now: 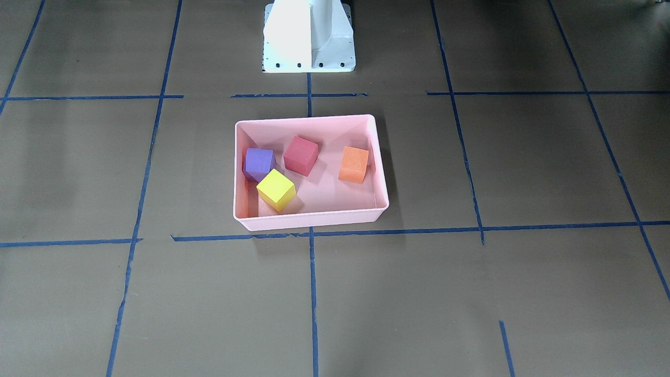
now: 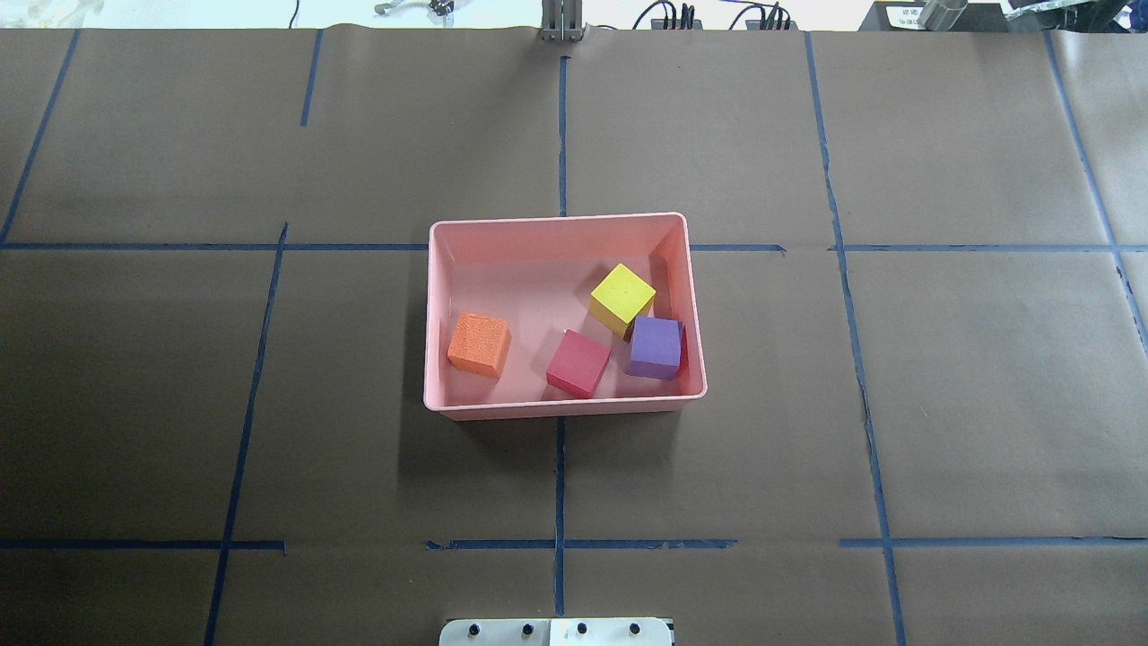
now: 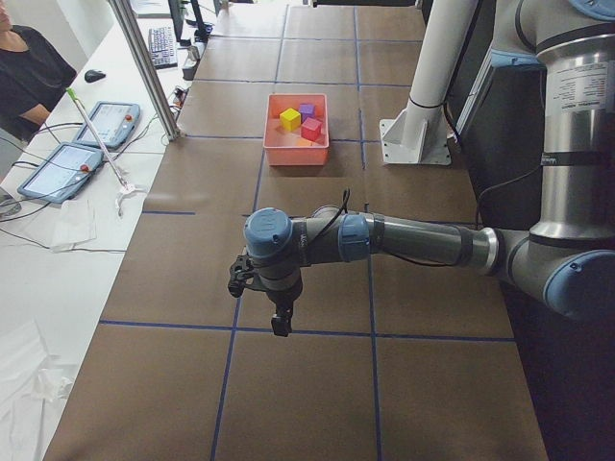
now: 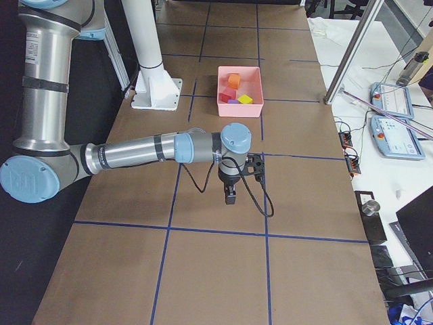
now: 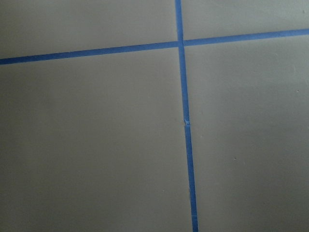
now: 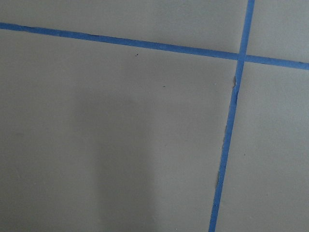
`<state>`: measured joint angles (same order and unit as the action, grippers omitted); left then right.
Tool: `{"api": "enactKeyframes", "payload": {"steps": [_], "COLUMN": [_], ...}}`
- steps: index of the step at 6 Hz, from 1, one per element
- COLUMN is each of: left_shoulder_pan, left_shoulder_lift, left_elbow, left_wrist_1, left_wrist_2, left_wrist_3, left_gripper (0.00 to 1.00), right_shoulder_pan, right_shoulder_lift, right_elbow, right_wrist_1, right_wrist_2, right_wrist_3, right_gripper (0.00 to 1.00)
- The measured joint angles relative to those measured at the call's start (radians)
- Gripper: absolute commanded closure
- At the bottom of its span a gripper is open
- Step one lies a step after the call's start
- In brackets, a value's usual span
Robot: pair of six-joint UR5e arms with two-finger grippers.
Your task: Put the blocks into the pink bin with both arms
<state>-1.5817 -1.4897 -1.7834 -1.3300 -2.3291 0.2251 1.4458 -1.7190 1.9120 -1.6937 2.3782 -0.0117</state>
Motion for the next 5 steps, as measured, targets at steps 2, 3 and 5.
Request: {"api": "enactKeyframes", "payload": {"steps": [2,3,5], "left_shoulder_pan": [0.036,0.039,0.040], "left_shoulder_lift": [0.013,0.015,0.006], "left_elbow": [-0.007,-0.014,0.001], "left_wrist_1": [-0.005,-0.002,0.001], "left_wrist_2": [-0.003,-0.004,-0.053], "left_wrist_3": [-0.007,-0.012,-0.010], "left_gripper": [0.00,0.00,0.00], "right_shoulder_pan": [-0.001,-0.001,-0.001], "right_shoulder_lift": [-0.007,-0.008,-0.010], "right_elbow": [-0.002,-0.007,-0.010], "right_wrist_1": [-0.001,-0.001,0.002], "right_wrist_2": [-0.002,-0.002,-0.001], "right_wrist_3": [-0.020,-0.021,-0.022], "right_gripper": [0.00,0.00,0.00]}}
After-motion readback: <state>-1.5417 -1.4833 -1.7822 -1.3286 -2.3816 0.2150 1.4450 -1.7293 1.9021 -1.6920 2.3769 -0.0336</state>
